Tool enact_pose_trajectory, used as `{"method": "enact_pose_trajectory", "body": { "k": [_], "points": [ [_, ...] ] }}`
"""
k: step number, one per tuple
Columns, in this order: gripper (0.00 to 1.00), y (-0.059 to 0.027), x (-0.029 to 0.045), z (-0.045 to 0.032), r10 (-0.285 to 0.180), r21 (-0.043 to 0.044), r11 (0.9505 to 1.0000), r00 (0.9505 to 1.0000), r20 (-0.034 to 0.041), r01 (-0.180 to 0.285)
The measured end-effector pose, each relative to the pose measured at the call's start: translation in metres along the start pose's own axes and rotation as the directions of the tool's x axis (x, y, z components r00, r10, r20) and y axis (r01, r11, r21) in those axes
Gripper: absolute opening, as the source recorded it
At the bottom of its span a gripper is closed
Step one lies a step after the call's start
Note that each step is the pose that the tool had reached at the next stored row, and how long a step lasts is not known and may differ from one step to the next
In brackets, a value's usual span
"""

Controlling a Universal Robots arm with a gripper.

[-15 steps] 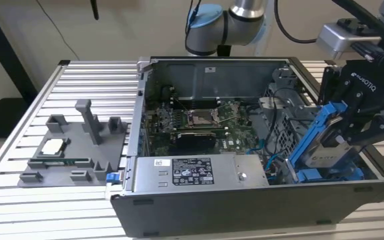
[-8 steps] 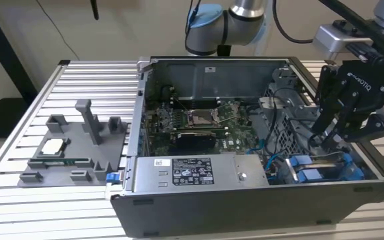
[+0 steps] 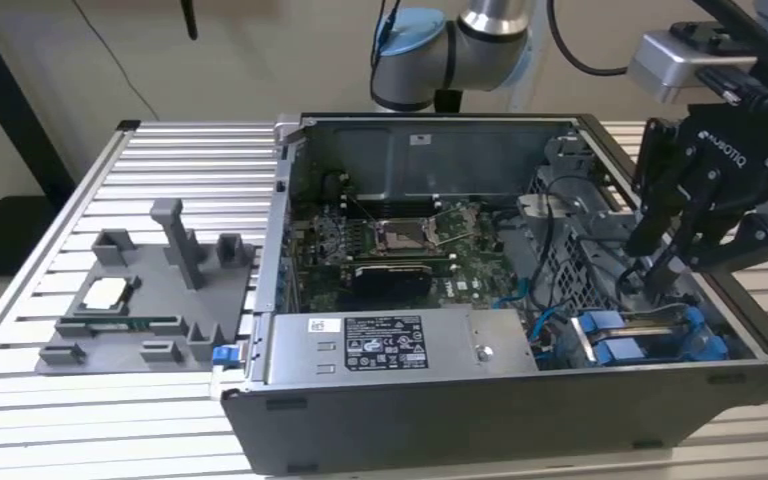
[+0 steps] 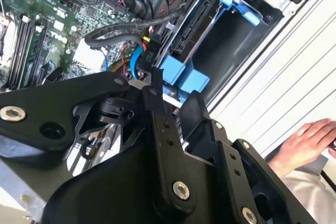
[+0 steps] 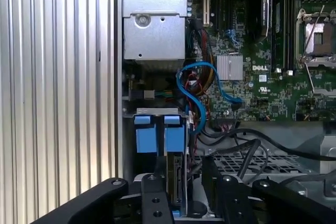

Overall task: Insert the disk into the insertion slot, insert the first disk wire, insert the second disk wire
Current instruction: 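Insert the disk into the insertion slot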

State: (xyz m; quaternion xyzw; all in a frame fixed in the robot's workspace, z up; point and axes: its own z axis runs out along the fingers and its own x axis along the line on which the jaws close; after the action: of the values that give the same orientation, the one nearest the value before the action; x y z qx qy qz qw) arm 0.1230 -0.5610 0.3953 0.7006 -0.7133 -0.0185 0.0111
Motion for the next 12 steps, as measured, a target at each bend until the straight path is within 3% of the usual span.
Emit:
{"method": "enact_pose_trajectory", "body": {
  "k": [5, 9, 12],
  "points": [
    [0.41, 0.0003, -0.0065, -0.0067, 0.0, 0.0, 1.0, 1.0, -0.0001, 0.0],
    [0.41, -0.0012, -0.0102, -0.0065, 0.0, 0.0013, 1.0, 1.0, 0.005, 0.0],
    [0.41, -0.0041, -0.017, -0.0045, 0.0, 0.0017, 1.0, 1.0, 0.0081, 0.0]
  ]
}}
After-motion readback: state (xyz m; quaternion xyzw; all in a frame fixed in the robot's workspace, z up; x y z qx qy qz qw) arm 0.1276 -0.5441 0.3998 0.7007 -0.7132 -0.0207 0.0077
